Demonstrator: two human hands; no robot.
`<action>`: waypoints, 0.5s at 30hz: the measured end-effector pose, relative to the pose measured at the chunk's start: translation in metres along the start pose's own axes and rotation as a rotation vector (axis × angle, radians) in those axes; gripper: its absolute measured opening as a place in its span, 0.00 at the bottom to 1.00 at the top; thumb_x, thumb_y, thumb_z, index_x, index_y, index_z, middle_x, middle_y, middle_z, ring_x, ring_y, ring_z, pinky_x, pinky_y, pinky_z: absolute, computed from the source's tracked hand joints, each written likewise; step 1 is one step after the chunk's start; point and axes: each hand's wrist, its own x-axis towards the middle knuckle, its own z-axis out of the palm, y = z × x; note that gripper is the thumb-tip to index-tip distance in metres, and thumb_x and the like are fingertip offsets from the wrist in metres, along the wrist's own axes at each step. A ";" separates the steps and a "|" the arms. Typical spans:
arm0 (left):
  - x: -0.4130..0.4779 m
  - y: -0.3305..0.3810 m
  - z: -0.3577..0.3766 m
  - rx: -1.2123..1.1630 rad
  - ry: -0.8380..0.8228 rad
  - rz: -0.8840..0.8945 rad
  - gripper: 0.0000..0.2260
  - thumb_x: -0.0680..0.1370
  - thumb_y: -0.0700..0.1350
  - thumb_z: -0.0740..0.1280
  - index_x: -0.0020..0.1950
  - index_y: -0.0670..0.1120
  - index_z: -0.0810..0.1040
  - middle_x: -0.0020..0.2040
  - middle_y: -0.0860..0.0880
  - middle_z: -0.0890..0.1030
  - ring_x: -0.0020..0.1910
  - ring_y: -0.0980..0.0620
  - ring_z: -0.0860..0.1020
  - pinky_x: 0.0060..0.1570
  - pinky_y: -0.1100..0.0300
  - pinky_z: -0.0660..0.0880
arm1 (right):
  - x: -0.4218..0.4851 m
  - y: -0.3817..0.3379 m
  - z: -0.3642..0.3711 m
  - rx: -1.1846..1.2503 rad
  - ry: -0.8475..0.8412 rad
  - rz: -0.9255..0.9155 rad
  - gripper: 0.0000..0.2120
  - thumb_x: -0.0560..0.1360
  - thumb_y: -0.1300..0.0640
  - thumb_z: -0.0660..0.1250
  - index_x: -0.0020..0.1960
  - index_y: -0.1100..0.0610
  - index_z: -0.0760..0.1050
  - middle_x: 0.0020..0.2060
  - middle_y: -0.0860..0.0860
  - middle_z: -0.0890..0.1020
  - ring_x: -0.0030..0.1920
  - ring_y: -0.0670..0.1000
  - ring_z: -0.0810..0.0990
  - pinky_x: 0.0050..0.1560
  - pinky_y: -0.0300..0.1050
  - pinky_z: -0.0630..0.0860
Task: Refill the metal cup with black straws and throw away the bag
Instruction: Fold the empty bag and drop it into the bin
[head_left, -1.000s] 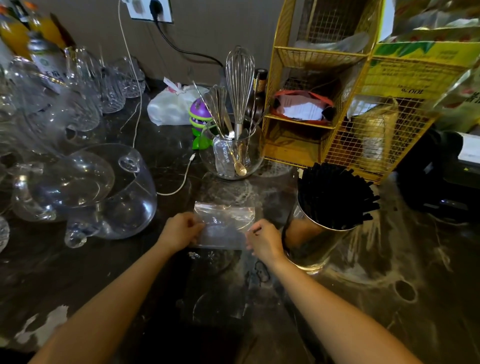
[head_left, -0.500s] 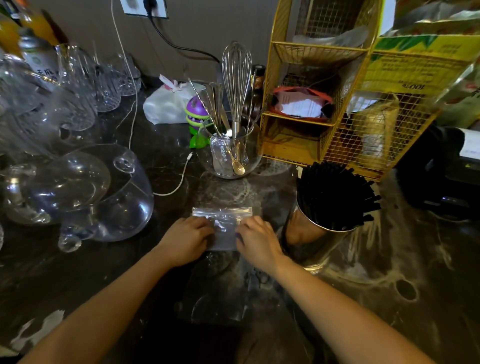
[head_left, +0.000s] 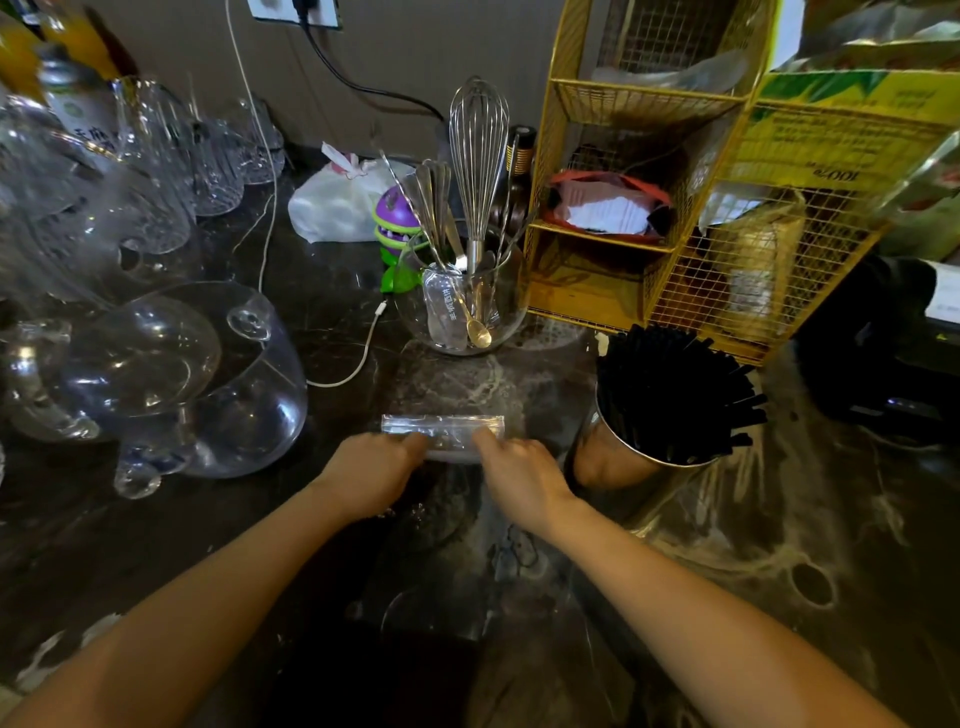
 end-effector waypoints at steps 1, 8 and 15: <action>0.004 -0.003 -0.003 -0.008 -0.039 -0.027 0.14 0.77 0.46 0.56 0.63 0.45 0.66 0.52 0.42 0.81 0.47 0.42 0.80 0.41 0.53 0.72 | 0.001 0.000 -0.004 0.053 0.006 0.007 0.14 0.74 0.66 0.56 0.59 0.61 0.63 0.51 0.61 0.80 0.51 0.63 0.78 0.50 0.55 0.73; 0.021 -0.013 -0.008 -0.116 -0.130 -0.069 0.09 0.76 0.42 0.57 0.55 0.41 0.66 0.56 0.38 0.76 0.52 0.37 0.77 0.49 0.46 0.72 | 0.015 0.003 -0.009 0.348 0.039 0.179 0.09 0.78 0.57 0.52 0.50 0.61 0.69 0.49 0.60 0.76 0.51 0.61 0.76 0.47 0.54 0.71; 0.040 -0.020 -0.009 -0.015 -0.152 -0.098 0.12 0.76 0.47 0.59 0.54 0.43 0.75 0.59 0.41 0.70 0.59 0.42 0.68 0.56 0.47 0.68 | 0.041 0.007 -0.004 0.275 -0.027 0.400 0.11 0.75 0.59 0.59 0.54 0.62 0.74 0.59 0.59 0.73 0.60 0.58 0.71 0.60 0.54 0.72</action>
